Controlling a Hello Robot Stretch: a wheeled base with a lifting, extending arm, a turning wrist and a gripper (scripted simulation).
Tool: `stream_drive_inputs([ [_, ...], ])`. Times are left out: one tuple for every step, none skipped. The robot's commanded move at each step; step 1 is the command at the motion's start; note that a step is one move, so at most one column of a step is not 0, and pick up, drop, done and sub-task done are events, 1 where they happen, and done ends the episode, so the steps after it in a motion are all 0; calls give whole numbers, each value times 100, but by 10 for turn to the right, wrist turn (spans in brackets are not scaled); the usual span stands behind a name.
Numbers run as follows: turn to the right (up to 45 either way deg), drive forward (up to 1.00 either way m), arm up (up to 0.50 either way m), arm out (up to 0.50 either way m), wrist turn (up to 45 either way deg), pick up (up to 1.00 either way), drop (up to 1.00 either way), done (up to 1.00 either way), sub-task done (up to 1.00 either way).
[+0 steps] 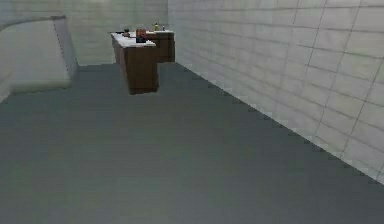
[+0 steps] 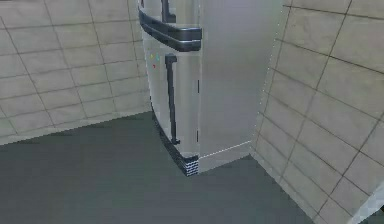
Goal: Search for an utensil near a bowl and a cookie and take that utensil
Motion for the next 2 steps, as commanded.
stream_drive_inputs([
  [0, 100, 0, 0, 0, 0, 0, 0, 0],
  [0, 100, 0, 0, 0, 0, 0, 0, 0],
])
